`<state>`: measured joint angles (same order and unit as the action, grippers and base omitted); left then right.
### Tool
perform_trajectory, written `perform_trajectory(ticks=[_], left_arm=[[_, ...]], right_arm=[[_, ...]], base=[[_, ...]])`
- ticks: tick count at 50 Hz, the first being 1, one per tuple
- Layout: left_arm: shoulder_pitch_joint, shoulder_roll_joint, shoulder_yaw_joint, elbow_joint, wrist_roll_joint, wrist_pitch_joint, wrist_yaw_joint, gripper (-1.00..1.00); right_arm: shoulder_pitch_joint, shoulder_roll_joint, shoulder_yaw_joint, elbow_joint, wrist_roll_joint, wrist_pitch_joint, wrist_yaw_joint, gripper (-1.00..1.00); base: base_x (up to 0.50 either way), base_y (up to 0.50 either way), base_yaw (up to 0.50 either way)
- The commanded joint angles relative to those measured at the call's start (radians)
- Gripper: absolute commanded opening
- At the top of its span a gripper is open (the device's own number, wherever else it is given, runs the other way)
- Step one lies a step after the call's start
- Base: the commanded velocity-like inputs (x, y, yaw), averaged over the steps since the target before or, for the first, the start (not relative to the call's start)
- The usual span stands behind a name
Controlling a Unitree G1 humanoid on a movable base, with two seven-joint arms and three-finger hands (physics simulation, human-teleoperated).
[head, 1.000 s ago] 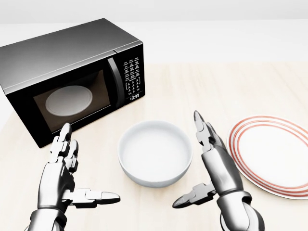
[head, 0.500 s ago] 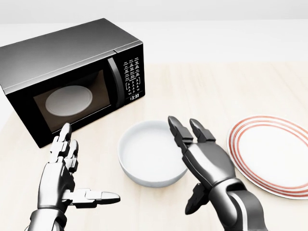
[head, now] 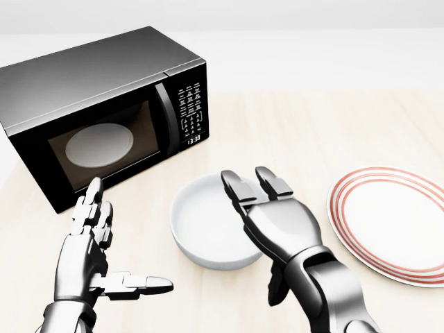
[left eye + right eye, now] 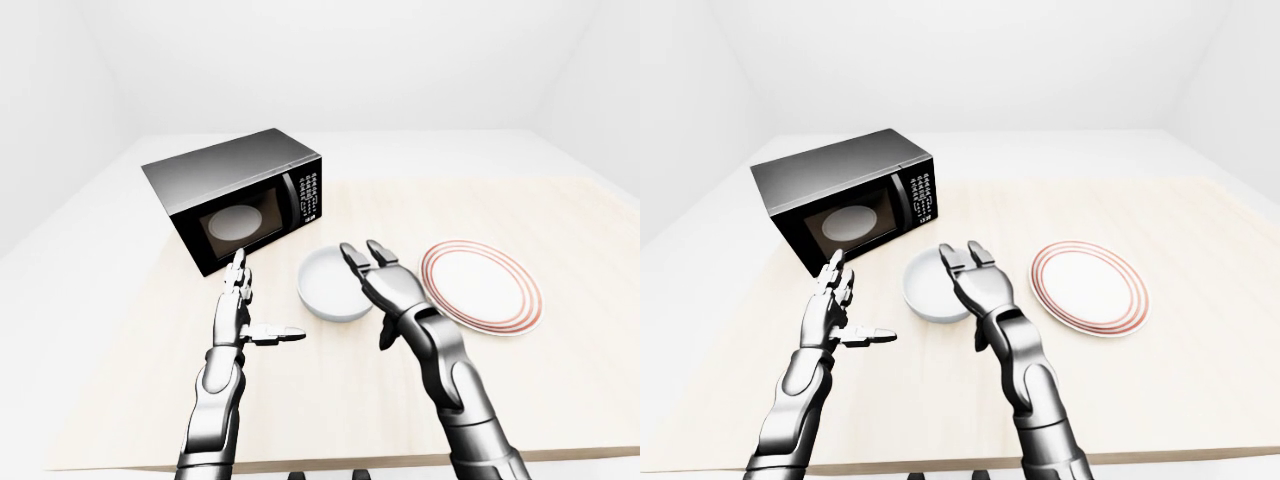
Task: Pick up the white bowl and put it on the plate.
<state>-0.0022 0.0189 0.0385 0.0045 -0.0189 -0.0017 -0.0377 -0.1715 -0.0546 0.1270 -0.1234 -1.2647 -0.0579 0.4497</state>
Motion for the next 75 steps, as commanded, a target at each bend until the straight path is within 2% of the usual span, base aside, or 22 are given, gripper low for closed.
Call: perform_trajectory(ticks=[1,10,23,51,75], left_arm=[[0.0,0.0,0.0,0.0,0.0,0.0,0.0,1.0],[0.0,0.0,0.0,0.0,0.0,0.0,0.0,1.0],[0.0,0.0,0.0,0.0,0.0,0.0,0.0,1.0],[0.0,0.0,0.0,0.0,0.0,0.0,0.0,1.0],[0.0,0.0,0.0,0.0,0.0,0.0,0.0,1.0]], right_arm=[[0.001,0.01,0.018,-0.016,-0.05,-0.018,0.051,1.0],[0.016,0.018,0.037,-0.035,-0.076,-0.029,0.103,1.0],[0.036,0.026,0.057,-0.052,-0.107,-0.029,0.179,1.0],[0.029,0.03,0.067,0.037,-0.13,-0.029,0.149,1.0],[-0.034,0.033,0.06,0.138,-0.129,-0.029,0.116,1.0]], base=[[0.0,0.0,0.0],[0.0,0.0,0.0],[0.0,0.0,0.0],[0.0,0.0,0.0],[0.0,0.0,0.0]])
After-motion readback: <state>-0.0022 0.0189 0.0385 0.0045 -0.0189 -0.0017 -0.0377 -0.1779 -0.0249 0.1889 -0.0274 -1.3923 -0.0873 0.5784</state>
